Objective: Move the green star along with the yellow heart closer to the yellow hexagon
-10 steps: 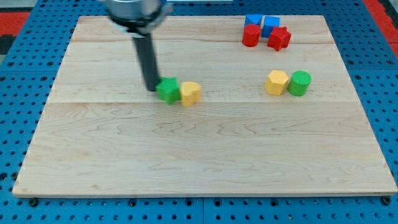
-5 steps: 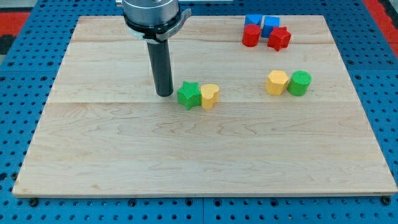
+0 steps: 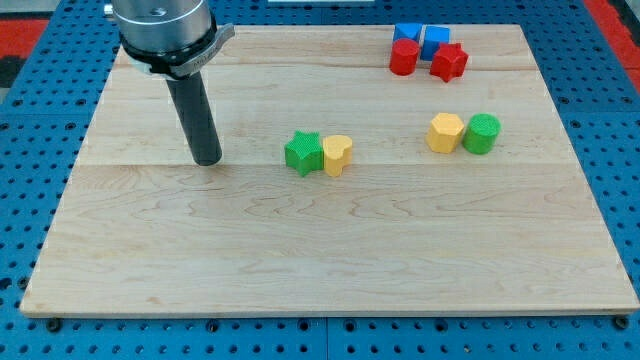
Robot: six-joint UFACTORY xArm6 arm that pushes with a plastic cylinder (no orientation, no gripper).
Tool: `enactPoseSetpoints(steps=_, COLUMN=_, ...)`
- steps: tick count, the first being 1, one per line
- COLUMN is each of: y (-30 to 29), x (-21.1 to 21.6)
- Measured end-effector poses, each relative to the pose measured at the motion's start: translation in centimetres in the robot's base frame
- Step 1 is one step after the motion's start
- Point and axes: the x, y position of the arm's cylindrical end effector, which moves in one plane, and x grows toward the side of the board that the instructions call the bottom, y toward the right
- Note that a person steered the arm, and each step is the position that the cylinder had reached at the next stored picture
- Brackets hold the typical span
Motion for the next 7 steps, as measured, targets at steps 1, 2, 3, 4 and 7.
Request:
enactPoseSetpoints(steps=1, y=0.3, x=0.7)
enactPoseSetpoints(steps=2, y=1.6, x=0.7)
enactPoseSetpoints(steps=3, y=2.5, x=1.0)
enactPoseSetpoints(steps=4, y=1.3, x=2.5)
enactPoseSetpoints(steps=7, y=17.7, x=-1.3)
